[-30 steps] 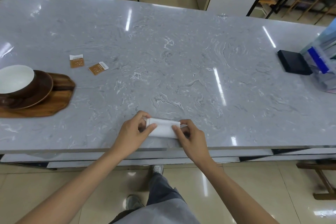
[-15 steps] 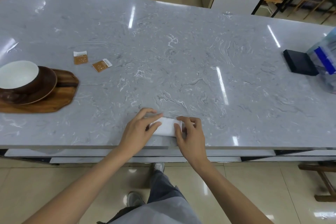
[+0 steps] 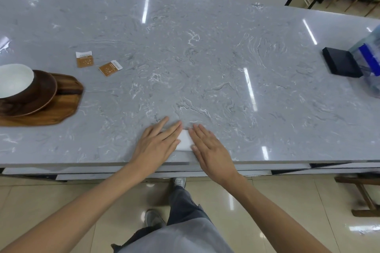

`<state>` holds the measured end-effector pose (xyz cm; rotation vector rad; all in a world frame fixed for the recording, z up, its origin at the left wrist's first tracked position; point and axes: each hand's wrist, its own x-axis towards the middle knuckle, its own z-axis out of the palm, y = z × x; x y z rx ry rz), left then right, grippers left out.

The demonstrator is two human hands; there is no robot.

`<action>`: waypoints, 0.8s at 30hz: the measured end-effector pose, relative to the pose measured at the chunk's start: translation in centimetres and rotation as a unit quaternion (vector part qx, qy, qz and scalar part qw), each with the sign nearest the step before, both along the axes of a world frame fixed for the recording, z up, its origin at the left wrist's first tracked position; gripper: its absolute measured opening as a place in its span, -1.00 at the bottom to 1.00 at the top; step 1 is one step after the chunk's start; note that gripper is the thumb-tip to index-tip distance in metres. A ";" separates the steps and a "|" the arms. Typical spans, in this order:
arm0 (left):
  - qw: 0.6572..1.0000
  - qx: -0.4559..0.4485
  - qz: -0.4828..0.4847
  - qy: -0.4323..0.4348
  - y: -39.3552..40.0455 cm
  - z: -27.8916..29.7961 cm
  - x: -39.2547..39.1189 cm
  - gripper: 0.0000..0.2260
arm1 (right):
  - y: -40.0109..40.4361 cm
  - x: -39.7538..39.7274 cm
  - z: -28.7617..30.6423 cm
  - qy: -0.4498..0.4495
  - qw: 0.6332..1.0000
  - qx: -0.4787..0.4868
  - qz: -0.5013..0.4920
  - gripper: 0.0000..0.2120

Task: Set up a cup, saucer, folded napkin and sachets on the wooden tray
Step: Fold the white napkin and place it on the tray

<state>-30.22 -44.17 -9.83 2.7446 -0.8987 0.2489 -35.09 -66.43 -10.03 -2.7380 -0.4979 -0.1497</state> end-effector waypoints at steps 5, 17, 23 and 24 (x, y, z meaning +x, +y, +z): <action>0.996 0.047 -0.005 0.074 0.6 0.2 -0.3 -0.49 | -2.1 -0.2 -0.2 -0.003 0.998 -0.057 0.015 -0.52; 0.948 0.019 0.062 0.313 -0.8 4.1 1.7 -0.49 | -0.8 1.7 4.3 0.171 0.983 0.046 -0.055 -0.58; 0.899 0.094 0.055 0.424 -1.6 6.2 3.2 -0.65 | -0.2 1.9 5.4 0.217 0.976 0.022 -0.025 -0.54; 0.896 0.086 0.054 0.431 -1.5 6.4 3.1 -0.68 | -0.1 1.9 5.4 0.223 0.974 0.025 -0.016 -0.51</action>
